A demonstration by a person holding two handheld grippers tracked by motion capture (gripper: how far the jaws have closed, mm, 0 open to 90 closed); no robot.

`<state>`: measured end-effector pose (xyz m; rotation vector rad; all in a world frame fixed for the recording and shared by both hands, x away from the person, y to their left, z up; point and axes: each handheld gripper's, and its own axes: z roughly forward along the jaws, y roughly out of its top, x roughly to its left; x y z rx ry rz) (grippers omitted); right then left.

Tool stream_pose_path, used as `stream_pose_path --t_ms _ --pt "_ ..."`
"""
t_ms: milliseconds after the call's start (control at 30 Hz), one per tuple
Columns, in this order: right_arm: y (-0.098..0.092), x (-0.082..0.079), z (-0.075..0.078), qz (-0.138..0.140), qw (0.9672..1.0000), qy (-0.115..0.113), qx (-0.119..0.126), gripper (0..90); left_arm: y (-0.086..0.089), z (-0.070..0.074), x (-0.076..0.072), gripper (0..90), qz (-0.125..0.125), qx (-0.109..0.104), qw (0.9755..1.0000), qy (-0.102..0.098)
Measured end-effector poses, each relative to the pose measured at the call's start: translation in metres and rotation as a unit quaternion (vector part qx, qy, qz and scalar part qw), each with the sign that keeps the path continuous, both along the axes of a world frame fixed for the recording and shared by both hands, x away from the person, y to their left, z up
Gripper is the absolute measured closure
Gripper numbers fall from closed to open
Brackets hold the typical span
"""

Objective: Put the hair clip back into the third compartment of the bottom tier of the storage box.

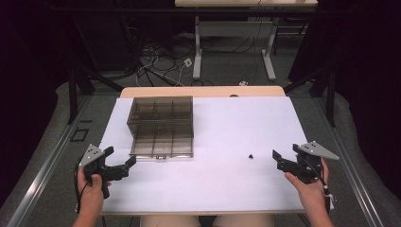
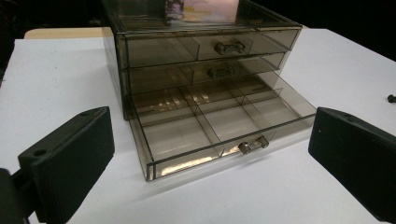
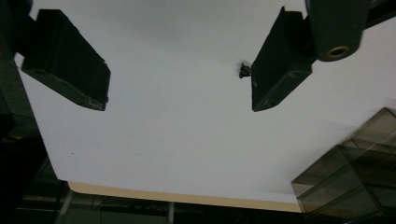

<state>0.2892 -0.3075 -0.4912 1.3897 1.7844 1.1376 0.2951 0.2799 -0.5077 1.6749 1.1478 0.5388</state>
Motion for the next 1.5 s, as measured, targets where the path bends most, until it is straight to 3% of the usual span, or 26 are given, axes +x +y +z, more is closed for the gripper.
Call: stream_pose_path --t_ms 467,600,767,1000,1233,1500 --pt "0.022 0.018 0.005 0.035 0.9991 0.023 0.005 32.0 -0.001 -0.001 0.0 0.2 -0.002 0.001 1.0 0.002" --pt "0.028 0.025 0.004 0.043 0.9979 0.046 0.013 33.9 -0.001 -0.001 0.001 0.2 -0.003 0.001 1.0 0.003" --pt "0.033 0.031 0.001 0.048 0.9971 0.059 0.011 34.4 -0.002 -0.001 0.001 0.2 -0.004 0.002 1.0 0.003" --pt "0.041 0.037 -0.001 0.05 0.9966 0.065 0.01 37.9 -0.002 -0.001 0.001 0.2 -0.004 0.003 1.0 0.004" --pt "0.045 0.044 -0.003 0.042 0.9944 0.093 0.027 38.0 -0.002 -0.001 0.001 0.2 -0.005 0.002 1.0 0.004" --pt "0.05 0.053 -0.008 0.042 0.9903 0.127 0.037 43.8 -0.003 -0.001 0.001 0.2 -0.006 0.004 1.0 0.004"
